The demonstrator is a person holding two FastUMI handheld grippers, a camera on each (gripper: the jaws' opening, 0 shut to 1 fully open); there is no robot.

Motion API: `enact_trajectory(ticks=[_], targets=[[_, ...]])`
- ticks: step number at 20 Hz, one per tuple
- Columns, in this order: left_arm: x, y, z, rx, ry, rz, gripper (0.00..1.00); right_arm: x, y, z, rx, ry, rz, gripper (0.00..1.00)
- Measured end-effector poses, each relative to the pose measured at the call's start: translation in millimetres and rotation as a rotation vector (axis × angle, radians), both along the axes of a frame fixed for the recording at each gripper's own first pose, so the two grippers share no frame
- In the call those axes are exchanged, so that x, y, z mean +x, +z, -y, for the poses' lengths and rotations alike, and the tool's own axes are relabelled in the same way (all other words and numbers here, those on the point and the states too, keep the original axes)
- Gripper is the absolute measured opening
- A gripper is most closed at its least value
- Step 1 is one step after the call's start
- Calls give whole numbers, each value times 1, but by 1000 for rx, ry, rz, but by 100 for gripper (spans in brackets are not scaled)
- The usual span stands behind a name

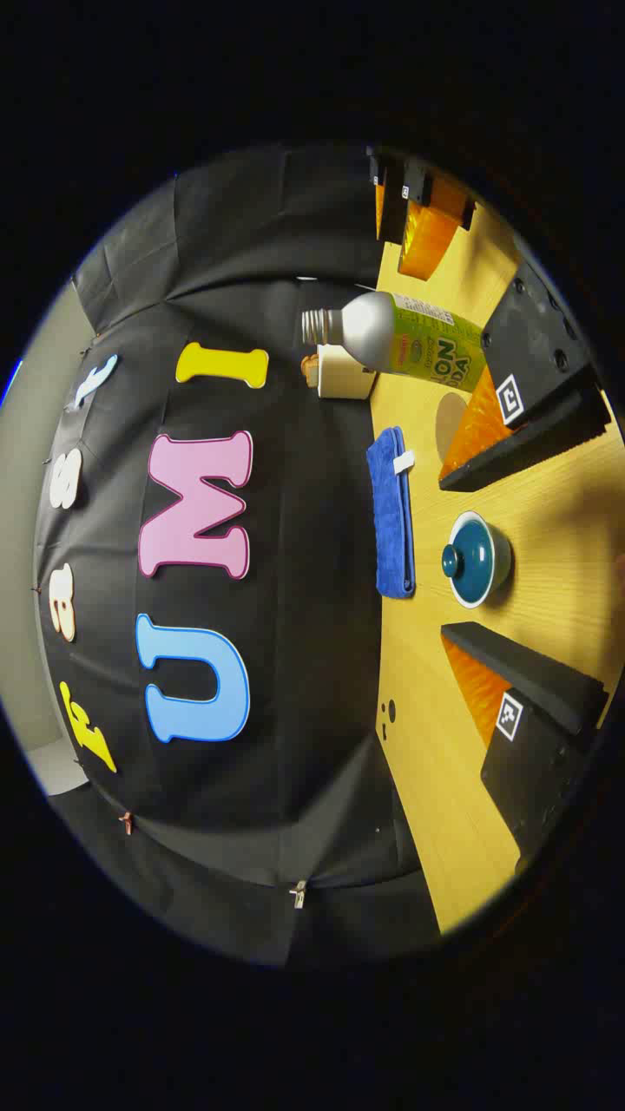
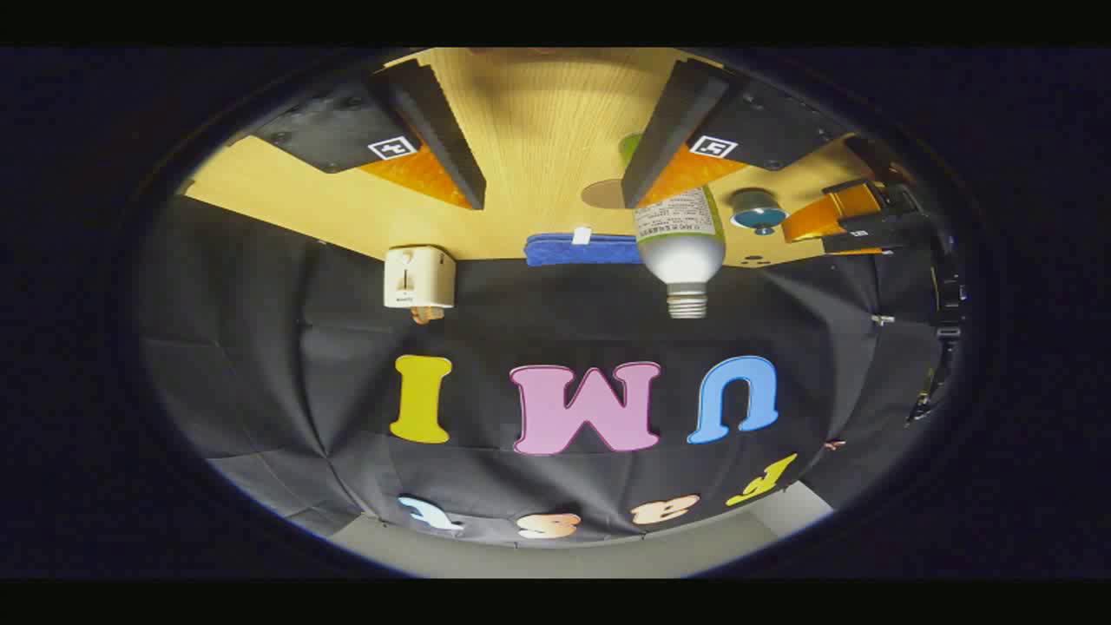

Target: Open the teacup lid with one hand, grasp the water bottle and pour water into the teacup with the other hand; after pouring, place the water bottle on the coaster and then close the teacup lid.

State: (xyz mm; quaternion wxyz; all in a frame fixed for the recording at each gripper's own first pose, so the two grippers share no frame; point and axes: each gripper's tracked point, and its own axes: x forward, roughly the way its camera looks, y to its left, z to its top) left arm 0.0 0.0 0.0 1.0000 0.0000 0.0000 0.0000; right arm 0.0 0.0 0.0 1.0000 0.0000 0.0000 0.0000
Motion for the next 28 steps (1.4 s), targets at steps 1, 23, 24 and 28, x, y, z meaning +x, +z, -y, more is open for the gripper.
enact_trajectory(ticks=[1, 23, 24, 28], targets=[[0, 0, -1, 0, 0, 0, 96, 0, 0, -1, 0, 2, 0, 98], [11, 0, -8, 0, -18, 0, 96, 0, 1, 1, -1, 2, 2, 96], [12, 0, -7, 1, -21, -1, 96, 1, 1, 1, 0, 1, 1, 96], [19, 0, -10, 1, -31, -1, 96, 1, 1, 1, 0, 1, 2, 98]])
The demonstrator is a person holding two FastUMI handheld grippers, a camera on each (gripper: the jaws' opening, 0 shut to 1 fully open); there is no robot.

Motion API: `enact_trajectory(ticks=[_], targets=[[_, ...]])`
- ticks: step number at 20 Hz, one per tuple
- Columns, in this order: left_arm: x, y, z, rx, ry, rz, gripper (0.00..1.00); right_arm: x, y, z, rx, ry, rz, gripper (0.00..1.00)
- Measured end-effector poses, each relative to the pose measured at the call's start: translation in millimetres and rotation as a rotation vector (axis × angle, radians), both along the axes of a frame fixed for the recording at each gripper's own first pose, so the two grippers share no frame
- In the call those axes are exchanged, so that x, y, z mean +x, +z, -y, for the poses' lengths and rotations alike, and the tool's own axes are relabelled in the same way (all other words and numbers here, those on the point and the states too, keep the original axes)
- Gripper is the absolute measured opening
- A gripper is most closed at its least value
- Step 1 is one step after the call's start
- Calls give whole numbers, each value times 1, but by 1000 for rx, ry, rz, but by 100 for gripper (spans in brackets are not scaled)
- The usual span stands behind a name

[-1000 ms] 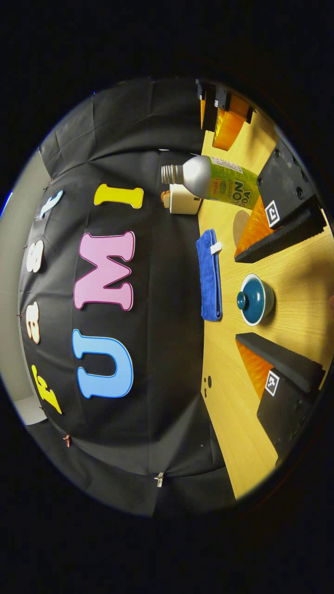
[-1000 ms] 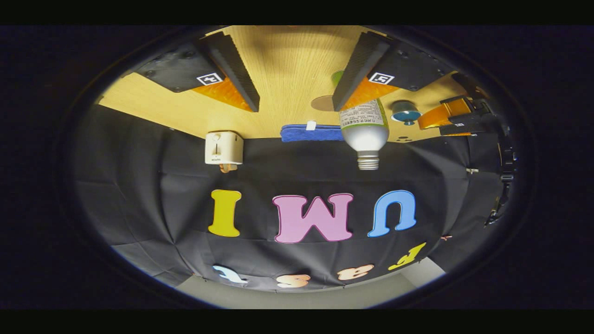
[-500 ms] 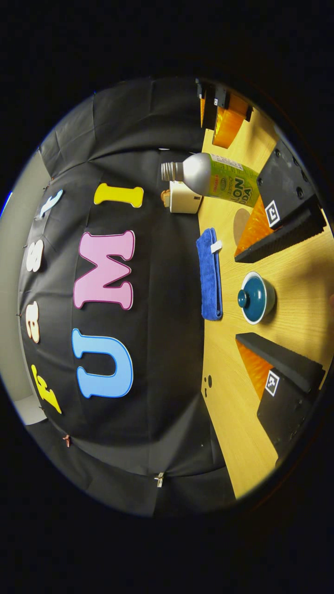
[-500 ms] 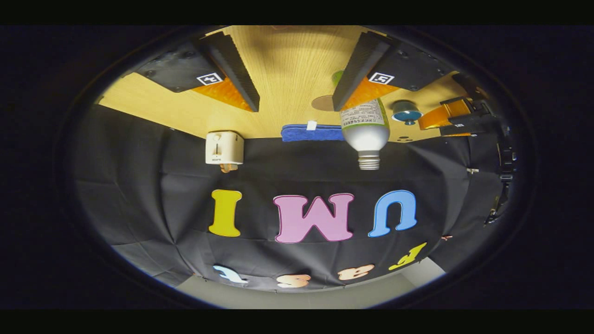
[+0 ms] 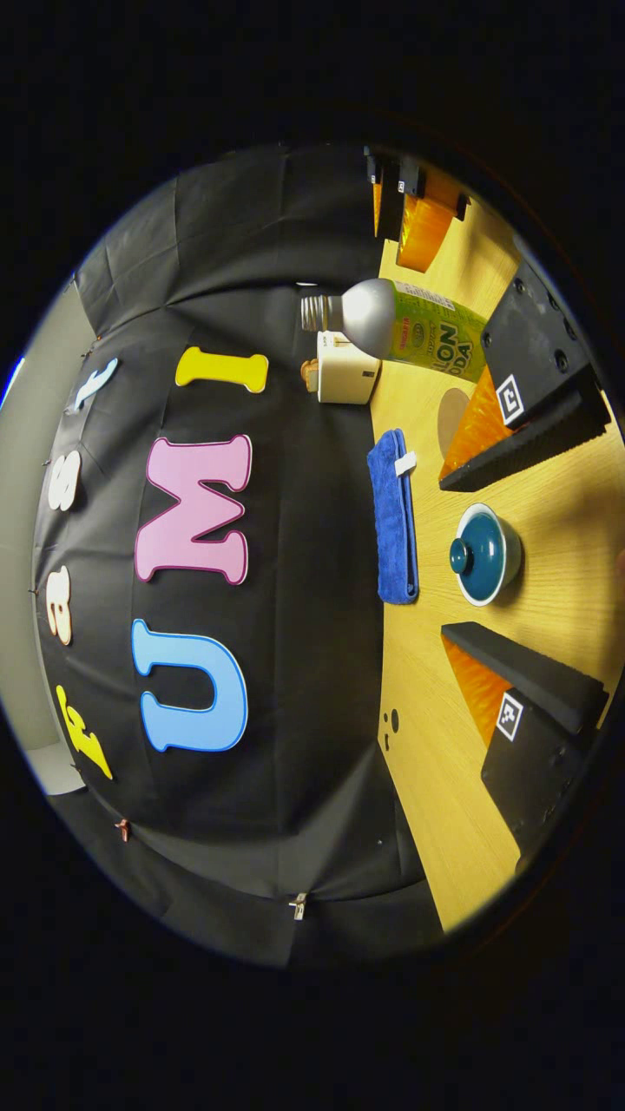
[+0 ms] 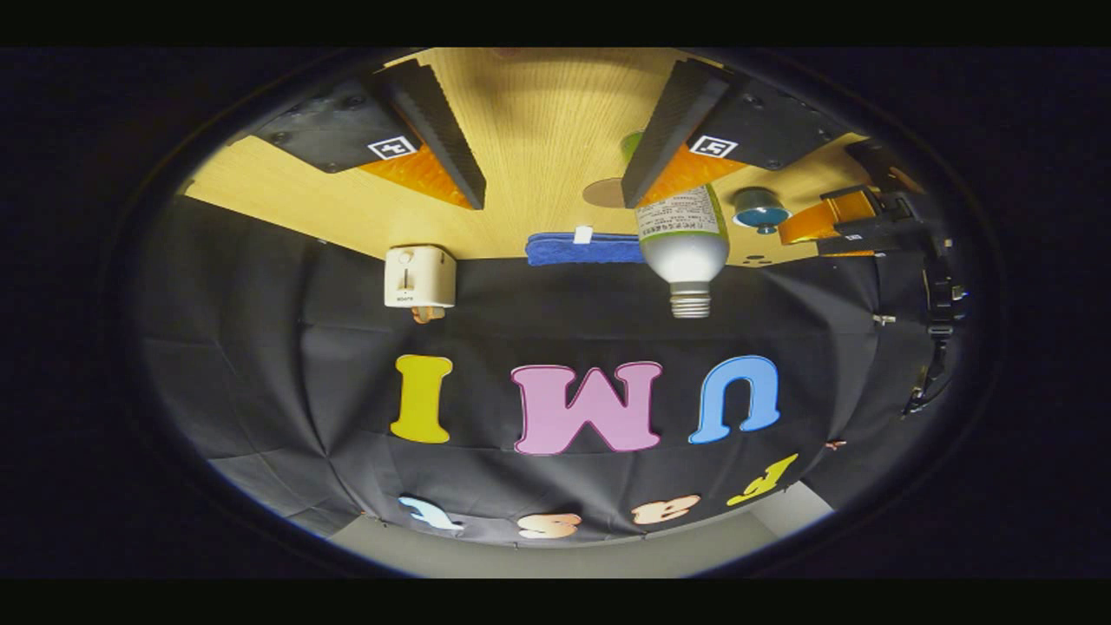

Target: Open the teacup lid with one hand, grasp the water bottle and pour water into the teacup with the other hand; after pouring, place the water bottle on the coaster and then close the teacup lid.

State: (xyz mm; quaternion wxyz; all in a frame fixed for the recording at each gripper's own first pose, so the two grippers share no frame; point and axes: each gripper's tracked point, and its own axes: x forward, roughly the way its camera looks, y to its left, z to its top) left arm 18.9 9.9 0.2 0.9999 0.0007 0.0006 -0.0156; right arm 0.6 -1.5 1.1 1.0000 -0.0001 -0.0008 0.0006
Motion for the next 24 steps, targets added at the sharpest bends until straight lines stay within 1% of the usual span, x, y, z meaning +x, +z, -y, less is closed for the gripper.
enact_trajectory(ticks=[3, 4, 6, 7, 8, 11, 12, 14, 16, 17, 18, 19, 21, 23, 24], targets=[[10, 0, -3, 3, -1, -1, 96, 0, 0, 0, 0, 0, 0, 98], [13, -1, -2, 4, -7, -4, 96, 0, 0, 1, 0, 0, 0, 96], [20, -1, -3, 3, -14, -4, 96, 0, 1, 0, 0, 0, 0, 96], [23, -1, -4, 4, -17, -3, 96, -1, 1, 0, 0, 0, 0, 98], [28, -2, -3, 7, -21, -6, 96, 0, 0, 0, 0, 0, 0, 96], [40, -7, 3, 38, -57, -42, 94, 0, 0, 0, 0, 0, 0, 96], [43, -10, 4, 53, -57, -61, 93, 0, -1, 0, 0, 0, 0, 98], [49, -11, 6, 82, -56, -83, 92, 0, 0, 0, 0, 0, 0, 98], [55, -14, 9, 101, -62, -101, 89, 0, -1, 0, 0, 1, 0, 98], [60, -16, 8, 107, -64, -108, 86, 0, 0, 1, 0, 1, 0, 96], [64, -17, 9, 108, -67, -119, 82, 0, 0, 1, 0, 1, 0, 98], [67, -19, 9, 106, -72, -131, 74, 0, 0, 0, 0, 1, 0, 96], [74, -23, 9, 97, -79, -160, 67, 1, 0, 1, 0, 1, 0, 96], [77, -24, 9, 95, -87, -175, 65, 1, 0, 1, -1, 1, 0, 98], [78, -25, 9, 97, -89, -178, 64, 1, 0, 1, 0, 1, 0, 96]])
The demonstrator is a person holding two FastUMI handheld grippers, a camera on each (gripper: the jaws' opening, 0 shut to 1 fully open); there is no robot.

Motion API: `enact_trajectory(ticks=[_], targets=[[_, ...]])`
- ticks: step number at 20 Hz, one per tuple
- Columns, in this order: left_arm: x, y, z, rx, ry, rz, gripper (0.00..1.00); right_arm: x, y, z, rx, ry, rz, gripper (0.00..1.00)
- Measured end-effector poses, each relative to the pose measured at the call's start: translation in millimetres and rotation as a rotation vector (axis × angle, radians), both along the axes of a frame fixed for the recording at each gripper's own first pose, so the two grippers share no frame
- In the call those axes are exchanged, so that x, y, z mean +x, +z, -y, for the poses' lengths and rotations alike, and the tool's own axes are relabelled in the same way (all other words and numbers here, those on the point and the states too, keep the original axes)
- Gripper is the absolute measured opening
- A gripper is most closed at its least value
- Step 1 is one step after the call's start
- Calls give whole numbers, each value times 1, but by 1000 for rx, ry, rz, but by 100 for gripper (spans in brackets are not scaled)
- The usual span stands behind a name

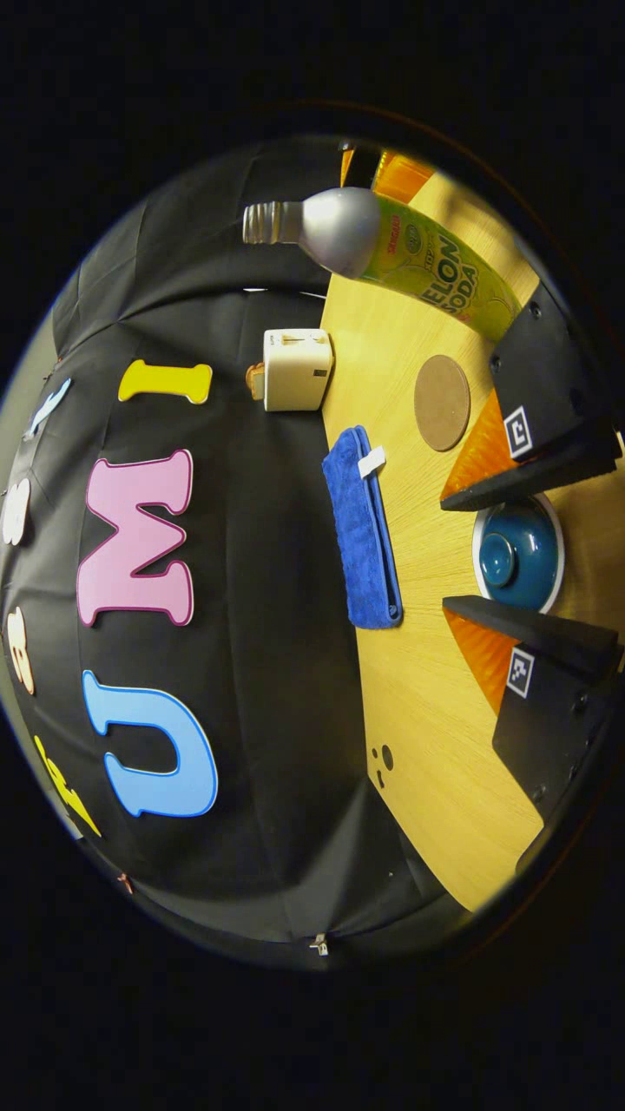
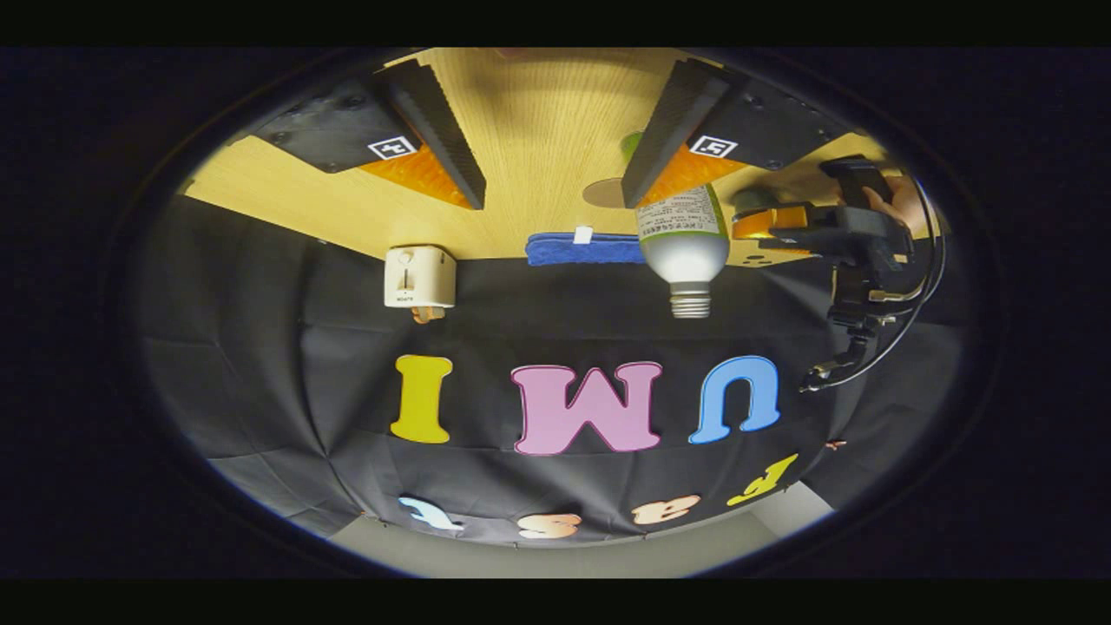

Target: Open the teacup lid with one hand, grasp the water bottle and pour water into the teacup with the other hand; after pouring, place the water bottle on the coaster and then close the teacup lid.

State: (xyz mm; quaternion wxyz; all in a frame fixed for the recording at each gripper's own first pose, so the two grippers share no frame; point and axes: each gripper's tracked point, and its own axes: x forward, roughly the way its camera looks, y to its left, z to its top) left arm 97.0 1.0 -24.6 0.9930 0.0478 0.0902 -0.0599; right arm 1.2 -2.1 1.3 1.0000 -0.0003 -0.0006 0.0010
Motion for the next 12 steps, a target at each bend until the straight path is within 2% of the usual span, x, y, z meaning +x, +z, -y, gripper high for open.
enact_trajectory(ticks=[4, 7, 8, 12], targets=[[5, -5, 1, 10, -7, -25, 59, 0, 0, 0, 0, 0, 0, 96], [8, -8, 2, 25, -8, -41, 43, 0, 0, 1, 0, 0, 0, 96], [7, -8, 1, 29, -7, -43, 45, 0, 0, 1, 0, 0, 1, 96], [9, -7, 0, 26, 2, -43, 36, 0, -1, 0, 0, 0, 0, 98]])
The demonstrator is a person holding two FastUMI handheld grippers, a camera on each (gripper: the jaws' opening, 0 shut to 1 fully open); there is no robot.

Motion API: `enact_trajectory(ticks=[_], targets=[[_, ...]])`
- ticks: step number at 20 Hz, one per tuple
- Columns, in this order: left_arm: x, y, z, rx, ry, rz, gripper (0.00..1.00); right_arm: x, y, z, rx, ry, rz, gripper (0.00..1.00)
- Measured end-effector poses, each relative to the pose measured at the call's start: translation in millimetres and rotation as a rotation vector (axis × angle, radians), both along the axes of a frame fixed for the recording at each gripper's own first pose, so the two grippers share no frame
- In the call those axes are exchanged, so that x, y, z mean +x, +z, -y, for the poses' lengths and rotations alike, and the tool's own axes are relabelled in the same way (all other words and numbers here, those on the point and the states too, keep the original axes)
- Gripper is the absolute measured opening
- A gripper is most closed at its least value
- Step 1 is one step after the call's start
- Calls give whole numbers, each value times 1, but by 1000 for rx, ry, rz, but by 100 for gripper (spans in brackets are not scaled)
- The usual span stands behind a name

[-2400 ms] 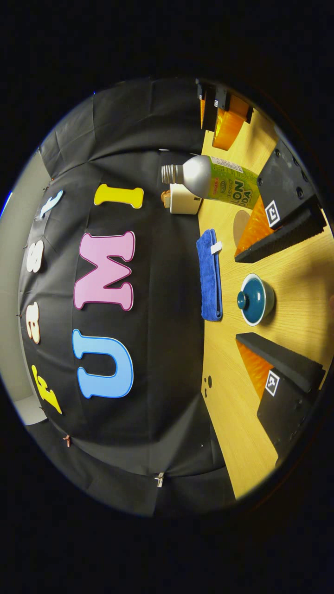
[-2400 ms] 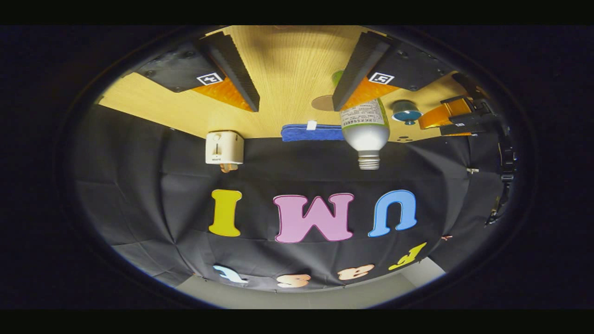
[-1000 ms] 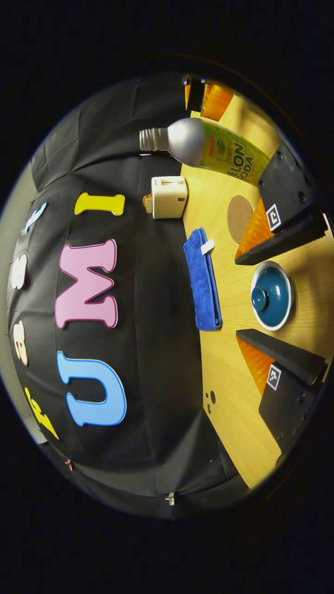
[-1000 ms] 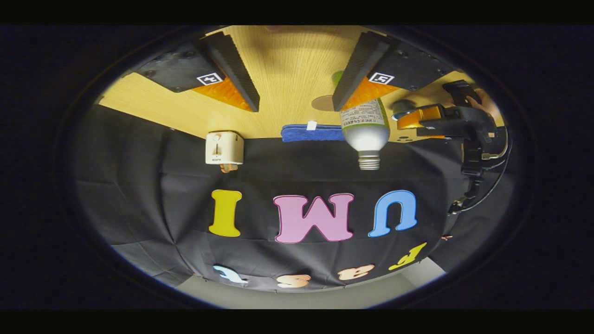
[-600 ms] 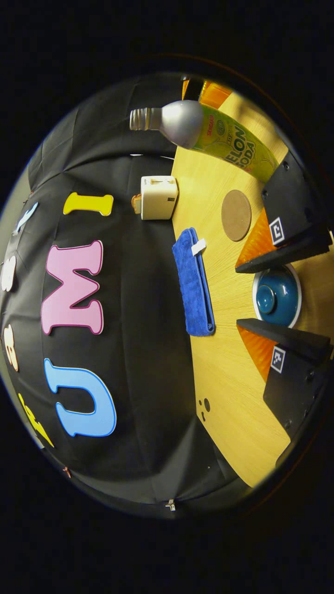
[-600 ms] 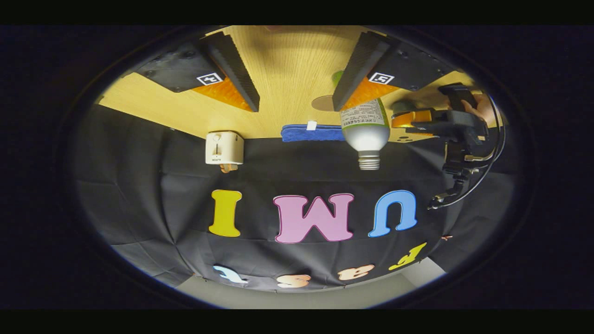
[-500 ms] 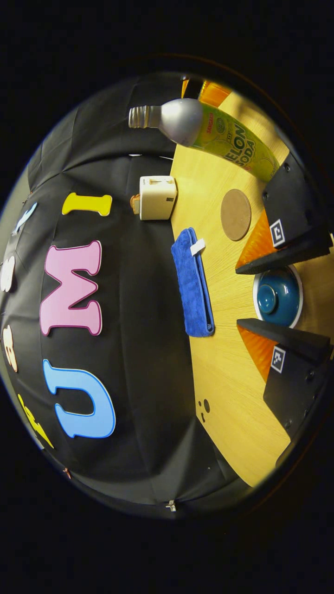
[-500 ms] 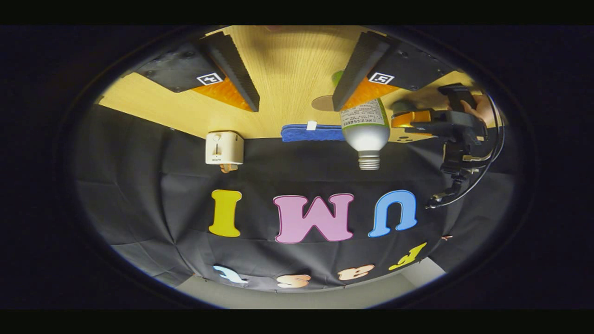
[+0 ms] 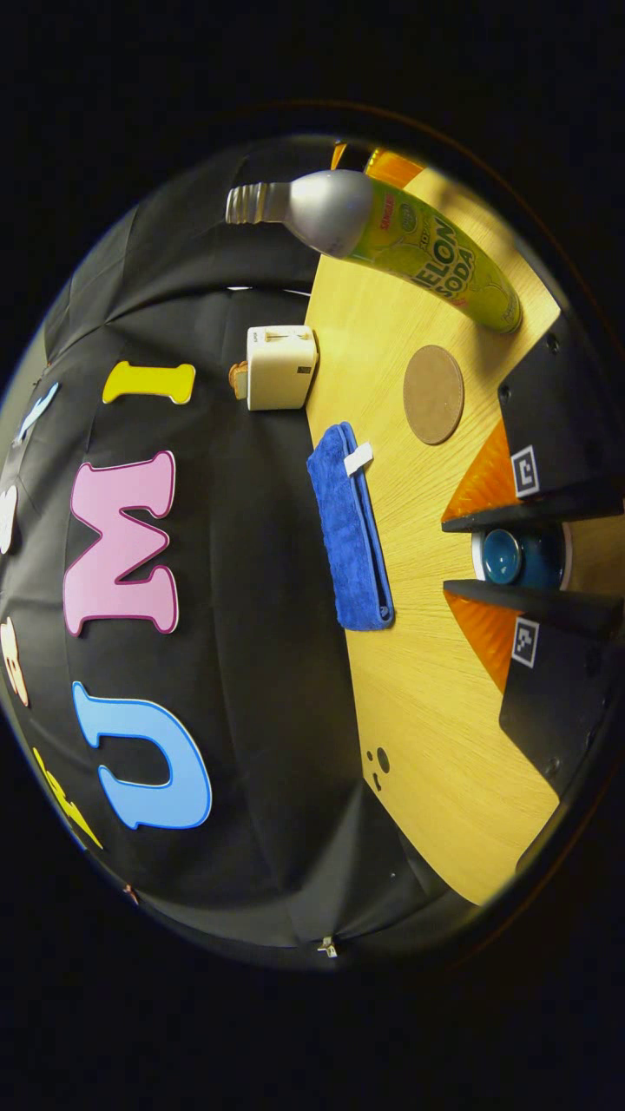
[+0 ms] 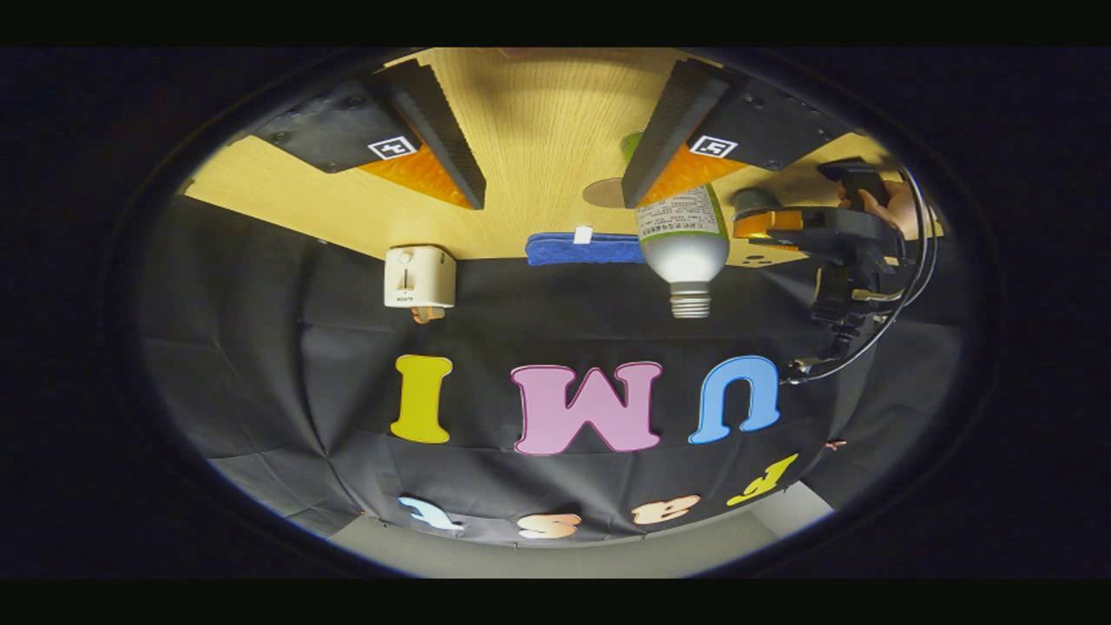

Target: Open the teacup lid with one hand, grasp the water bottle and pour water into the teacup with the other hand; after pouring, place the water bottle on the coaster and then close the teacup lid.

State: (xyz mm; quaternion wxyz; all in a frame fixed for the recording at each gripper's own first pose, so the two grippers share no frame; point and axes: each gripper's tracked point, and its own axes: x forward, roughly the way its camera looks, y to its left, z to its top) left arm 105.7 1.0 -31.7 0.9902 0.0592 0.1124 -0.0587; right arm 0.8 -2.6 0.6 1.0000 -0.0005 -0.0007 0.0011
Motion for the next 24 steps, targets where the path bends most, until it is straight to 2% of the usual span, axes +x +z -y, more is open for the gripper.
enact_trajectory(ticks=[3, 9, 12, 13, 17, 20, 24], targets=[[-1, 3, -3, -13, 14, 17, 34, 0, 0, 0, 0, 0, 1, 98], [-15, 22, -18, -106, 53, 137, 32, 0, 0, -3, 1, 12, 0, 98], [-26, 28, -21, -101, 40, 190, 31, -3, 0, -18, 5, 91, -3, 98], [-29, 30, -23, -99, 38, 197, 34, -5, 1, -20, 4, 106, 2, 98], [-47, 32, -41, -122, 47, 220, 32, -17, 15, -38, 3, 184, 49, 98], [-56, 32, -55, -121, 54, 226, 31, -26, 36, -53, -21, 204, 110, 98], [-59, 32, -70, -120, 57, 227, 31, -16, 22, -77, -49, 228, 52, 98]])
